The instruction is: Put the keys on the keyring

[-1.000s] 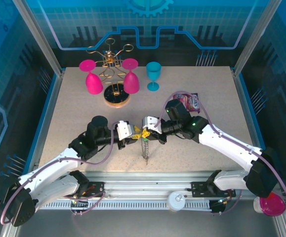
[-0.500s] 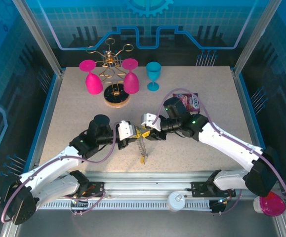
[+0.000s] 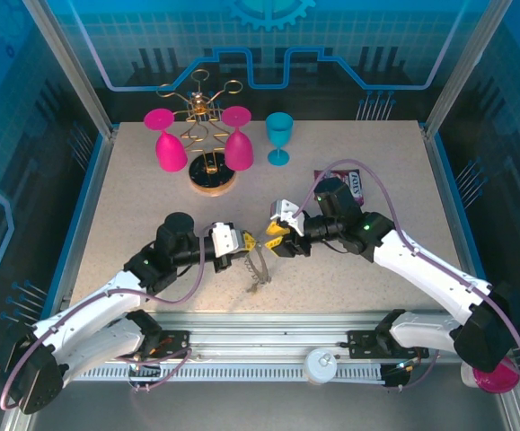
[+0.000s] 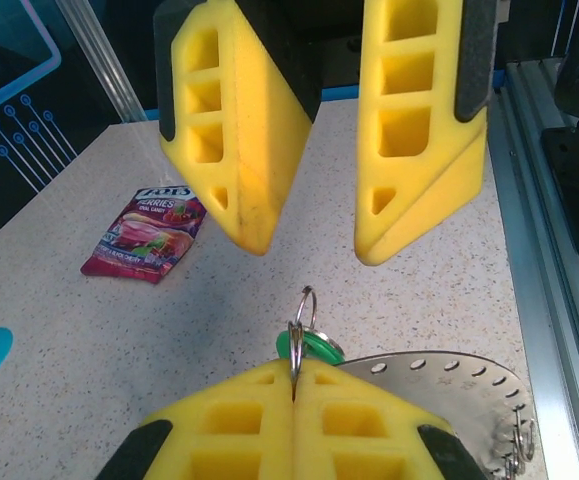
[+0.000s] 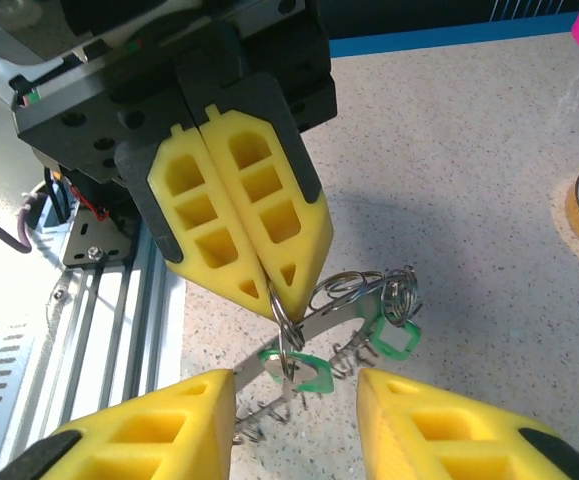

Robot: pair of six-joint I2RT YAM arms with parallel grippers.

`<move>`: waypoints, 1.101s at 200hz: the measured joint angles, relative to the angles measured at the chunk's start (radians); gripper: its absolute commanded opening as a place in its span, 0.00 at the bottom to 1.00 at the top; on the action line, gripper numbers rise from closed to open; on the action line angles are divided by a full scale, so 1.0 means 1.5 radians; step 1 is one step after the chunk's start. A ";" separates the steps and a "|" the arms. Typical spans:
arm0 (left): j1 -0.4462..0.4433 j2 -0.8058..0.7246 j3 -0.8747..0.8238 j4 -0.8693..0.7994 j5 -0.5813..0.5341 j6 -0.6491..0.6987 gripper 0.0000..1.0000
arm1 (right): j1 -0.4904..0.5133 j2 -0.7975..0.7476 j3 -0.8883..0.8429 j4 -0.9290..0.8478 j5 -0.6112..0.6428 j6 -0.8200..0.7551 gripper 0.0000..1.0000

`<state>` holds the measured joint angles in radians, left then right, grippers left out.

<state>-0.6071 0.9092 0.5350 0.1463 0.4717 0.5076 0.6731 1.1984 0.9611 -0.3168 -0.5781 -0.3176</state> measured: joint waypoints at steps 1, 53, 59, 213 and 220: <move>0.000 0.000 0.000 0.000 0.000 0.000 0.00 | 0.000 0.000 0.000 0.001 0.000 0.000 0.35; 0.000 0.001 0.000 0.011 0.000 0.000 0.00 | 0.001 0.024 0.000 0.023 -0.012 0.016 0.24; 0.000 0.001 0.000 0.012 0.000 0.000 0.00 | 0.001 0.026 0.000 0.023 -0.012 0.017 0.23; 0.000 -0.012 -0.051 0.097 -0.010 -0.007 0.00 | 0.000 0.058 0.000 0.027 -0.011 0.036 0.00; 0.000 -0.013 -0.054 0.102 -0.012 -0.007 0.00 | 0.000 0.061 0.000 0.027 -0.011 0.038 0.00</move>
<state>-0.6067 0.8894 0.4541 0.2996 0.4530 0.4965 0.6731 1.2900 0.9607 -0.2756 -0.5949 -0.2611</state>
